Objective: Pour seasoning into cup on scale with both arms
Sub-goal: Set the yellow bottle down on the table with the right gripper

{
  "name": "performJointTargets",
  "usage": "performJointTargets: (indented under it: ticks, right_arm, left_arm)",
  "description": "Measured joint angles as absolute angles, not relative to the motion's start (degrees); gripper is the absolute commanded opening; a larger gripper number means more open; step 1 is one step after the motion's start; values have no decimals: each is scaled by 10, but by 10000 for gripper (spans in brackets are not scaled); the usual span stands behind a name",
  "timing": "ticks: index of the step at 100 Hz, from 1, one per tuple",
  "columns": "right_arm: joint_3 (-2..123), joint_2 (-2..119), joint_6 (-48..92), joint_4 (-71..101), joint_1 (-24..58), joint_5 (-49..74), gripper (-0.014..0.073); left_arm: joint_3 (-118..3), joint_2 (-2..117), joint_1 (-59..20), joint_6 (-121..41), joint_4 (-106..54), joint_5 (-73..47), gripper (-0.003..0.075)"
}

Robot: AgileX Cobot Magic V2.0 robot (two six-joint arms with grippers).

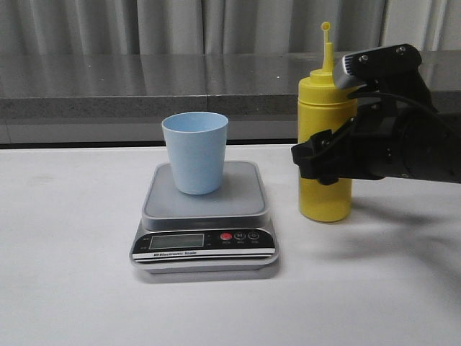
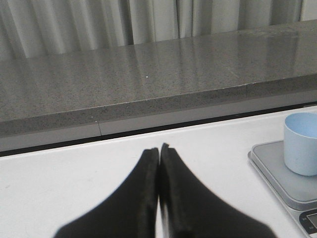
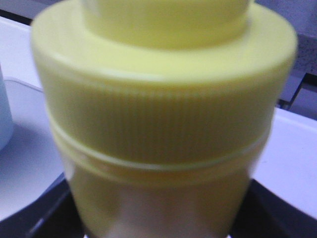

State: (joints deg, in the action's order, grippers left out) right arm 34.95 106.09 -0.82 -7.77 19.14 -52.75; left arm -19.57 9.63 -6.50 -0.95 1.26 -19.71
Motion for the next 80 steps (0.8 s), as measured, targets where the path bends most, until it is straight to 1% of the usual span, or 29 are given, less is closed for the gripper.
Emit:
performJointTargets:
  ticks: [25, 32, 41, 46, 58, 65, 68, 80]
  right_arm:
    - [349, 1062, -8, -80, 191, -528, 281]
    - [349, 1062, -8, -80, 191, -528, 298]
    - [349, 1062, -8, -81, 191, -528, 366]
    - [349, 1062, -8, -81, 191, -528, 420]
    - [349, 1062, -8, -81, 191, -528, 580]
    - [348, 1062, -8, -81, 191, -530, 651]
    - [346, 1062, -8, -81, 191, -531, 667]
    - [334, 1062, -8, -82, 191, -542, 664]
  left_arm:
    - [-196, 96, -65, -10, 13, -197, -18]
    - [-196, 96, -65, -10, 13, -197, -18]
    - [-196, 96, -65, -10, 13, -197, -18]
    - [-196, 96, -65, -10, 13, -197, -18]
    - [-196, 96, -65, -10, 13, -197, -18]
    - [-196, 96, -65, -10, 13, -197, -18]
    - [-196, 96, -65, -10, 13, -197, -18]
    - [-196, 96, -65, -10, 13, -197, -18]
